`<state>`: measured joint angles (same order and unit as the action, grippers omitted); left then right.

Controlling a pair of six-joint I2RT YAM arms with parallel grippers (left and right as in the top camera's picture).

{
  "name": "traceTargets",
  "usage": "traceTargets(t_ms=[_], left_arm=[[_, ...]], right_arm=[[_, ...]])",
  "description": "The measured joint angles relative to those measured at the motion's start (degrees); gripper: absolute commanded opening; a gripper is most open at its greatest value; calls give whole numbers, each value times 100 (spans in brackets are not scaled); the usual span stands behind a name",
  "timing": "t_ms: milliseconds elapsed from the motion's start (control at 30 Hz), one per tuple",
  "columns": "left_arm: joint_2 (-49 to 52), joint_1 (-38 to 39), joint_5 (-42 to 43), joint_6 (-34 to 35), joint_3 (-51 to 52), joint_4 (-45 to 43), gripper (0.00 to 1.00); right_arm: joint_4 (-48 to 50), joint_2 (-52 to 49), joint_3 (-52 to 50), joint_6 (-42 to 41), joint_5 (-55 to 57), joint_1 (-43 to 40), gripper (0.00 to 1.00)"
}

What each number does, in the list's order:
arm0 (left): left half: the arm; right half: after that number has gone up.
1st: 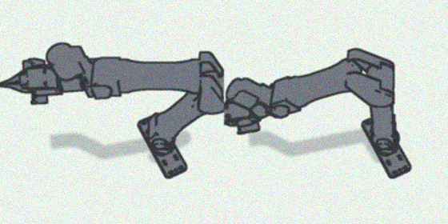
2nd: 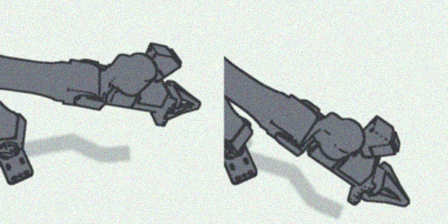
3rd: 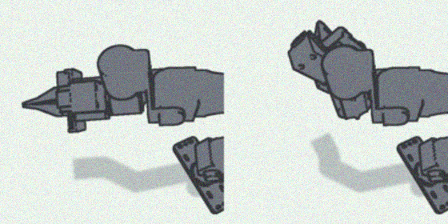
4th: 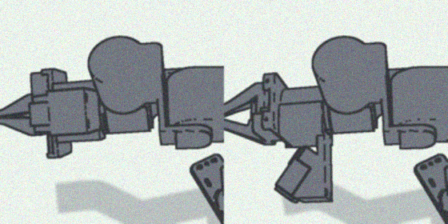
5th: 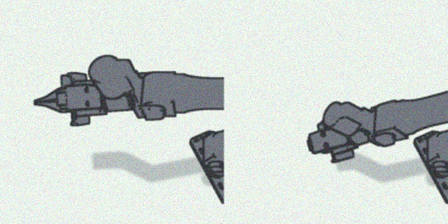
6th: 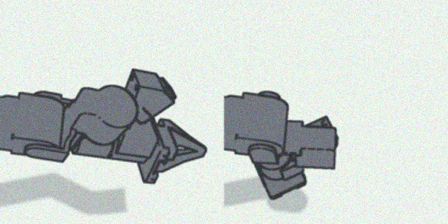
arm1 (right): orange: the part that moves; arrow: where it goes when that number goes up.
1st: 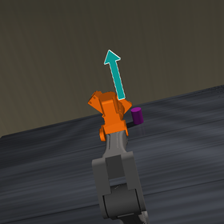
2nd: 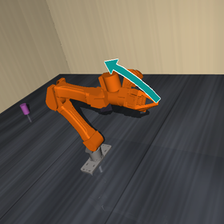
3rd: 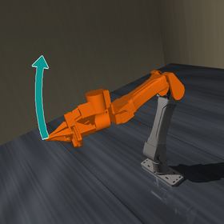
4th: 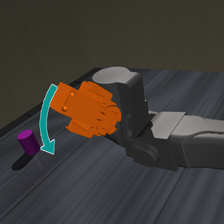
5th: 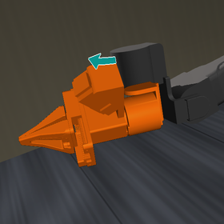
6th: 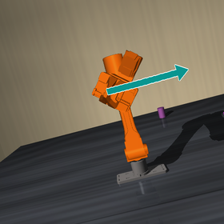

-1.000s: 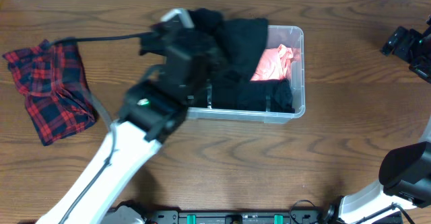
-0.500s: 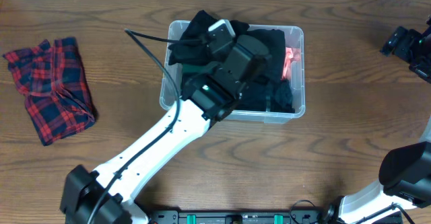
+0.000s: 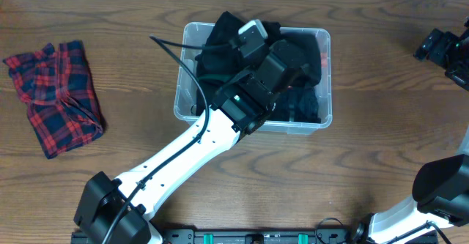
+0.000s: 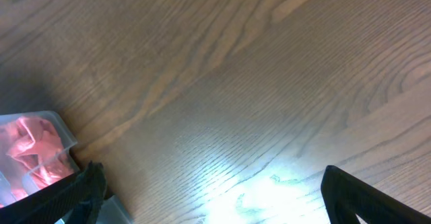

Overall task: Pack container
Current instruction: 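Lift the black garment and lower it into the bin over the cloths, then release the black garment and move the left gripper to the plaid shirt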

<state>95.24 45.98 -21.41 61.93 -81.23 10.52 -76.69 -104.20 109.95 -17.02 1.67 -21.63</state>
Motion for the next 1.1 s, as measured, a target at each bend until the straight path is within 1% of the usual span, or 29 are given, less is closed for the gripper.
traceTargets(t_ms=[33, 100, 300, 400, 467, 567, 600, 667, 767, 833, 933, 1000, 1100], left_arm=[[0, 0, -7, 15, -22, -50, 57], [0, 0, -15, 22, -46, -109, 61], [0, 0, 2, 37, -52, -208, 61], [-2, 0, 9, -90, -52, -232, 61], [-17, 0, 26, -337, -52, -232, 61], [-116, 0, 44, -1172, -52, -142, 61], [-181, 0, 44, -1556, -57, 0, 61], [-404, -11, -39, -2288, -72, 643, 63], [-841, -157, -407, -2938, -105, 1930, 65], [-1134, -444, -651, -3176, -109, 2669, 66], [-1447, -1174, -901, -3403, -131, 3460, 72], [-1499, -1784, -981, -3526, -153, 3766, 75], [-1412, -2549, -1008, -3751, -153, 3993, 76]], right_arm=[[0, 0, 0, 0, -2, 0, 99], [0, 0, 0, 0, 0, 0, 99], [0, 0, 0, 0, 0, 0, 99], [0, 0, 0, 0, 0, 0, 99], [0, 0, 0, 0, 0, 0, 99], [0, 0, 0, 0, 0, 0, 99], [0, 0, 0, 0, 0, 0, 99], [0, 0, 0, 0, 2, 0, 99], [4, 0, -2, 0, 2, 0, 99], [-2, 0, -4, 0, 0, 0, 99], [-2, 0, -4, 0, -7, 0, 99], [-2, 0, -4, 0, -4, 0, 99], [-2, 0, -4, 0, -7, 0, 99]])
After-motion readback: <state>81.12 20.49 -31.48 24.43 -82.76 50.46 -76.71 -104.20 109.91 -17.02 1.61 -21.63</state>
